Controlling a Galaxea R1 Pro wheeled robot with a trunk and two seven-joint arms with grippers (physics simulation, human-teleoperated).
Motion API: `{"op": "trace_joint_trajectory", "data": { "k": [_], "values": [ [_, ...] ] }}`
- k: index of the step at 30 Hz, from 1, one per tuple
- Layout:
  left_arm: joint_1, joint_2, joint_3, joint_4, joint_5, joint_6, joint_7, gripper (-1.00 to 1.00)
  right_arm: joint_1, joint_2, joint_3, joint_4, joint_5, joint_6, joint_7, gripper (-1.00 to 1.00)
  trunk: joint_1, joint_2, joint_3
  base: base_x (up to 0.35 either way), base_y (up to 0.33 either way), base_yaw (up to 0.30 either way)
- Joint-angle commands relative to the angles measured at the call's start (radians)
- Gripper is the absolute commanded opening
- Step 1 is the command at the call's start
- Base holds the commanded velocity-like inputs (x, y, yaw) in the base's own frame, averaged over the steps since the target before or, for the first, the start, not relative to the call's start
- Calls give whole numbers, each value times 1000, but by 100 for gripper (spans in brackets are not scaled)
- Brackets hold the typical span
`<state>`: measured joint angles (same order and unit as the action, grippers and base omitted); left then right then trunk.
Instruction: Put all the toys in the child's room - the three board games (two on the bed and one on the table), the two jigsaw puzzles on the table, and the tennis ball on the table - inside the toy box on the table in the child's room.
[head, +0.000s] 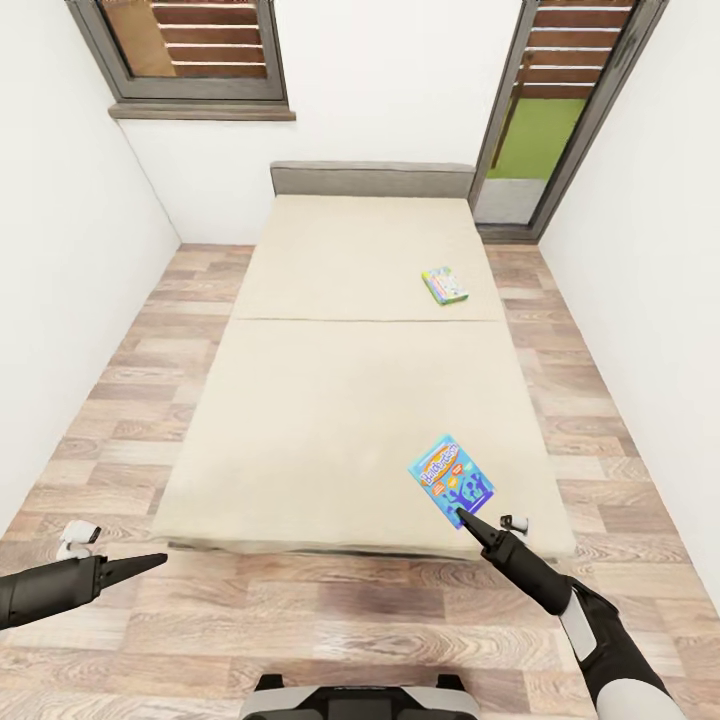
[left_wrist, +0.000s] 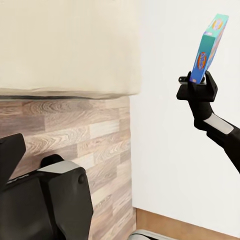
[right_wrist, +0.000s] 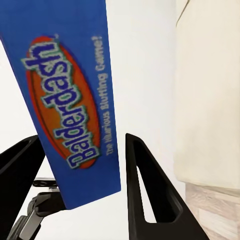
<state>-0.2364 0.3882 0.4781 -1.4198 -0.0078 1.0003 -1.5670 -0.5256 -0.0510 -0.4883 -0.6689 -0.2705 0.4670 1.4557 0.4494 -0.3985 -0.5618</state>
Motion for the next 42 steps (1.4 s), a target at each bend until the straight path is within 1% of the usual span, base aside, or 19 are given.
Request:
{"op": "trace_joint_trajectory", "data": {
  "k": [1,15,23,42],
  "values": [
    [0,0,0,0,-1,11,-4,100,-1,2,-1,0,-1,10,3,-100,1,-1,0,0,0,0],
    [-1,3,1,1,-1,11,-4,100,-1,2,-1,0,-1,10,5,-100,1,-1,23,0,0,0],
    [-1,6,1,1,-1,11,-4,100,-1,-5,-1,0,-1,11,5,-100,1,-1,36,0,0,0],
    [-1,6,2,1,-1,11,-4,100,-1,-2,-1,0,-1,10,4,-100,1,-1,67,0,0,0]
  ]
}}
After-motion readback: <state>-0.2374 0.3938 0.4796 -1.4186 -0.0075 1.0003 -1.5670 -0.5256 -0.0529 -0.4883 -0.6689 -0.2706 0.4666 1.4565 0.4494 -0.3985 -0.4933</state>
